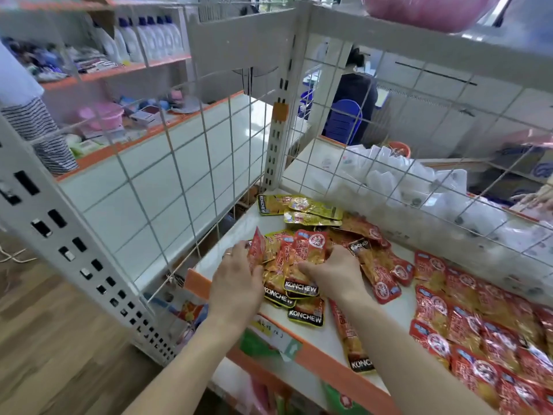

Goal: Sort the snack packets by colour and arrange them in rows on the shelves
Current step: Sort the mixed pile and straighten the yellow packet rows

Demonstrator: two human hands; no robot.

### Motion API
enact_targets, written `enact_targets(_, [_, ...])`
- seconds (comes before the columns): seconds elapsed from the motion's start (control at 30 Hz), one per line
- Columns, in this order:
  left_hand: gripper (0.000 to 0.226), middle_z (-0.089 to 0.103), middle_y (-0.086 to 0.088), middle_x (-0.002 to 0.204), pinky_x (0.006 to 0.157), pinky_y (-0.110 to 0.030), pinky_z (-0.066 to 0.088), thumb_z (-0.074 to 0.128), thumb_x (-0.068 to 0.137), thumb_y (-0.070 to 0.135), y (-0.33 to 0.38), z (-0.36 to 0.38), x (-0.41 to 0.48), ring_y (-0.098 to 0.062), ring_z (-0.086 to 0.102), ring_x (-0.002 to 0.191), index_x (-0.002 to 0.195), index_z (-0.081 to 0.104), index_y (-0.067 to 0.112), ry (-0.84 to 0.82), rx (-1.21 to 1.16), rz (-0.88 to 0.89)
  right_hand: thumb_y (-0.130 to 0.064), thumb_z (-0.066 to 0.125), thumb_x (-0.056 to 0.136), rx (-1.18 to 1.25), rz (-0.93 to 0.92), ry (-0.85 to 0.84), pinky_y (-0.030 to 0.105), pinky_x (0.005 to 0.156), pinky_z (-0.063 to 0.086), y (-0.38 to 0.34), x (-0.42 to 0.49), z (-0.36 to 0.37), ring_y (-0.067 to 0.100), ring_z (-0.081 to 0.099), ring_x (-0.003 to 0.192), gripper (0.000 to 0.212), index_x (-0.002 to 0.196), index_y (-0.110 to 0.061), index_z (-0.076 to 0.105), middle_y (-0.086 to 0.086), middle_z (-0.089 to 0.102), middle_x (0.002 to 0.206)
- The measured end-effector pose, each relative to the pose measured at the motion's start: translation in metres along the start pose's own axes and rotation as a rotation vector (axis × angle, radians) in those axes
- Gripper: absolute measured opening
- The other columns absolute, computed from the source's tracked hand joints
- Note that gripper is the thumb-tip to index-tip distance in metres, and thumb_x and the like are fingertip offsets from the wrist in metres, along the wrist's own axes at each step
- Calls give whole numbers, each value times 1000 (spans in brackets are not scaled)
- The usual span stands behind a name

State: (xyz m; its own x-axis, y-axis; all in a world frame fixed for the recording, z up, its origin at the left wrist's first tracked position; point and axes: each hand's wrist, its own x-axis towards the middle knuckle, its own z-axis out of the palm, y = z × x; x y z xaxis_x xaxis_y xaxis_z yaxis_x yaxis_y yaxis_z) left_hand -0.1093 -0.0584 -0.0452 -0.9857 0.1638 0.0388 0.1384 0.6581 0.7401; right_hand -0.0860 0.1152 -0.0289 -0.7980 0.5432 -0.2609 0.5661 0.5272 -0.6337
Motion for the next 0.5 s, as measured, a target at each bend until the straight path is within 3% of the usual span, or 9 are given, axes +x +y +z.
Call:
enact_targets(0.07, [11,59,0,98,73,-21,42,59,97,20,-1,-5,0,-19,58,93,106,61,13,28,-63,1,-41,80,71,169,3,-17,41,73,59,0,-4,0,20,70,73,29,79,-15,69,-1,73,74])
enact_targets(0.13, [10,62,1,88,63,-17,38,56,99,21,0,-11,0,-14,58,82,91,61,16,24,-191,-68,-25,77,83,316,11,-54,38,75,59,1,-9,-2,19,72,76,9,82,-17,72,-2,74,77])
enact_targets(0.27, [13,73,1,87,72,-31,52,57,99,21,7,-22,-2,-16,68,85,93,68,19,-34,-536,-248,-14,71,90,565,10,-108,32,69,55,1,-21,-13,17,72,76,4,93,-17,71,0,75,82])
enact_targets(0.4, [11,75,7,88,69,-23,46,61,97,17,19,-23,-6,-8,71,83,95,69,24,-43,-755,-287,-17,72,89,621,-55,-86,32,72,56,14,-32,-32,21,73,86,7,93,-22,73,1,77,90])
enact_targets(0.5, [10,74,5,92,73,-22,46,64,95,15,33,-13,-13,-10,71,88,99,69,23,-41,-813,-245,-18,72,89,628,-107,-88,27,69,55,29,-45,-54,16,72,85,6,94,-22,73,-2,77,92])
